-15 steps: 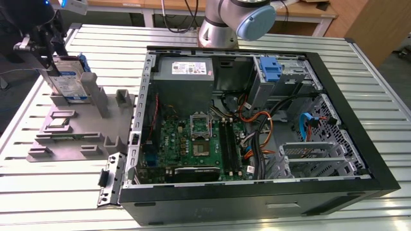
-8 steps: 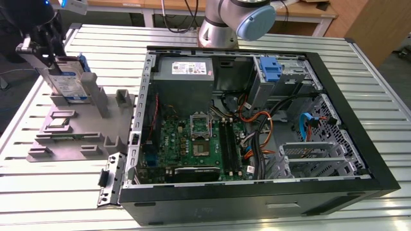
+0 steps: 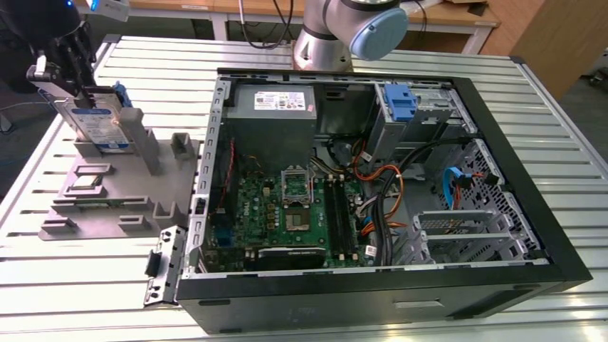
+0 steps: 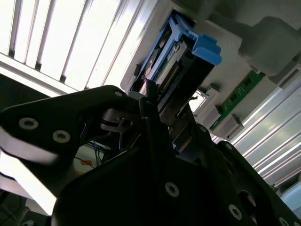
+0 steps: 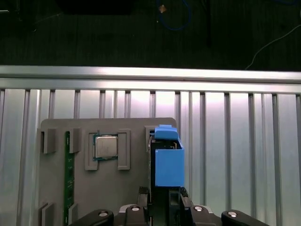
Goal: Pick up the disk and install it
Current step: 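Pick up the disk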
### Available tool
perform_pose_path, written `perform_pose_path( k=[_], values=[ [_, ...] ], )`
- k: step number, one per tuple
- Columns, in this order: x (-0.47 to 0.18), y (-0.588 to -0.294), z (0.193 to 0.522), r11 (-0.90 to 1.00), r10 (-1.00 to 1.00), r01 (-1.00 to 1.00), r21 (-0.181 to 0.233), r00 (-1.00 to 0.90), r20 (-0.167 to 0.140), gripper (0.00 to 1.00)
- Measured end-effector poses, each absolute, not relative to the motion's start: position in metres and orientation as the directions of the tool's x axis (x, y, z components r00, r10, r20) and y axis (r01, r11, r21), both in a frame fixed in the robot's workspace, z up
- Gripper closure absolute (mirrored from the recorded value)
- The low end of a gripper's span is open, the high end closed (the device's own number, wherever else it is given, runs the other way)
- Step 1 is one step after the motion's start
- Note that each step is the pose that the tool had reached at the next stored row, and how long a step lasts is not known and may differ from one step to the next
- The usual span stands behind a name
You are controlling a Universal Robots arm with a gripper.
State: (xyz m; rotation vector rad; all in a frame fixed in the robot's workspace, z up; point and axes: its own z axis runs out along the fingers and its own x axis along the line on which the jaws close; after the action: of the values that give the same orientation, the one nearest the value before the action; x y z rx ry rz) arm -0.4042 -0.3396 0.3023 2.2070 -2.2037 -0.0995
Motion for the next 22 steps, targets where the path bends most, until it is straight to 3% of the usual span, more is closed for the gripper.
perform_pose_path(
  k=[9,10,22],
  values=[
    [-0.4042,-0.3396,0.3023,-0.011,-1.0,-0.998,0.06,0.01,-0.03,0.64],
    [-0.4042,-0.3396,0.3023,-0.012,-0.999,-0.998,0.06,0.01,-0.03,0.58],
    [-0.4042,-0.338,0.3023,-0.024,-0.999,-0.998,0.06,0.022,-0.035,0.58]
  ],
)
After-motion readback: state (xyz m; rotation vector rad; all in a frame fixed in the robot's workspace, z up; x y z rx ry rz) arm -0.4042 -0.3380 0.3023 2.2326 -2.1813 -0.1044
